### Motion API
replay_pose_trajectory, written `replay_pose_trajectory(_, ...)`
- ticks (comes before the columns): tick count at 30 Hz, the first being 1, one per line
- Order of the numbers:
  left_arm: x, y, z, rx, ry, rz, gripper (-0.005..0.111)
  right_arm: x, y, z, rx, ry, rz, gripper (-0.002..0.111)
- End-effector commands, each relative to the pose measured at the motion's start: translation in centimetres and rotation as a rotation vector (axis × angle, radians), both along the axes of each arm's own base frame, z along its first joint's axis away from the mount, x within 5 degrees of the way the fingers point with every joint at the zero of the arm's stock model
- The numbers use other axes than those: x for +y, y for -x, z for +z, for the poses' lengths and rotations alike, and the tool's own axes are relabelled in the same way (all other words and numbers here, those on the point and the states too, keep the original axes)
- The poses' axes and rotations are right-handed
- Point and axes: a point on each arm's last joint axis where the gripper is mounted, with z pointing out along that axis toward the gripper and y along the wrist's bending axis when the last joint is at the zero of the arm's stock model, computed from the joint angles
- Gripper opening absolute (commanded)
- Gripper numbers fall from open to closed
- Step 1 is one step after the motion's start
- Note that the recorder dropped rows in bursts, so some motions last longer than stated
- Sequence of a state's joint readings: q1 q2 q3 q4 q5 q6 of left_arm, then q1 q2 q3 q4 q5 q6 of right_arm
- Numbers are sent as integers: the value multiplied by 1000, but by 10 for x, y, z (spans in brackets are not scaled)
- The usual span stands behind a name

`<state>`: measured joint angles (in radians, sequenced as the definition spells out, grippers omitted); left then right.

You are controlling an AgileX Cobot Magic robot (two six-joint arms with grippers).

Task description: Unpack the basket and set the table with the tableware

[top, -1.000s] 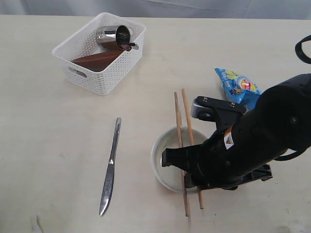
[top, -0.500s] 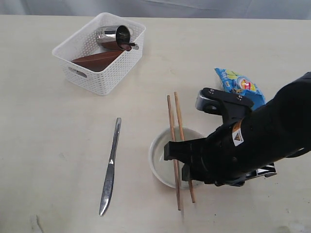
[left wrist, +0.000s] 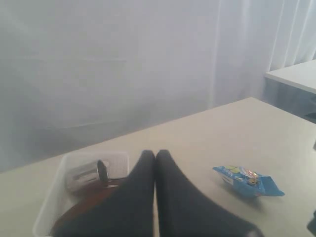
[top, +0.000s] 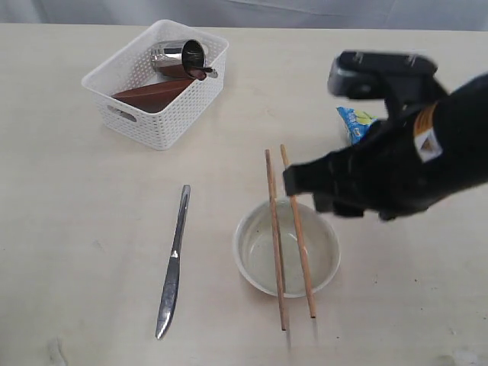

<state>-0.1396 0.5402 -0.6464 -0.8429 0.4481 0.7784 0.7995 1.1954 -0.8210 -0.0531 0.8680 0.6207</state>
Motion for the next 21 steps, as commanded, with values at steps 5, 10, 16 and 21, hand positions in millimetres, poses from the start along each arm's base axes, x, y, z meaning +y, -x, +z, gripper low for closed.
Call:
replay_pose_trajectory(5,0,-17,-9,59,-70,22,0,-43,-49,65,-156,126,-44,42)
replay_pose_trajectory(10,-8,-63,-24,287,-170,-27,0,-64,-46,74,-213,165,-85,42)
replay_pose_trajectory(16,-17,-116,-16,388,-216,-71,0,-84,-16,72,-270,164,-134,22)
replay_pose_trajectory(21,-21,-141,-14,376,-281,-99,0,-99,12,55,-274,133,-178,8)
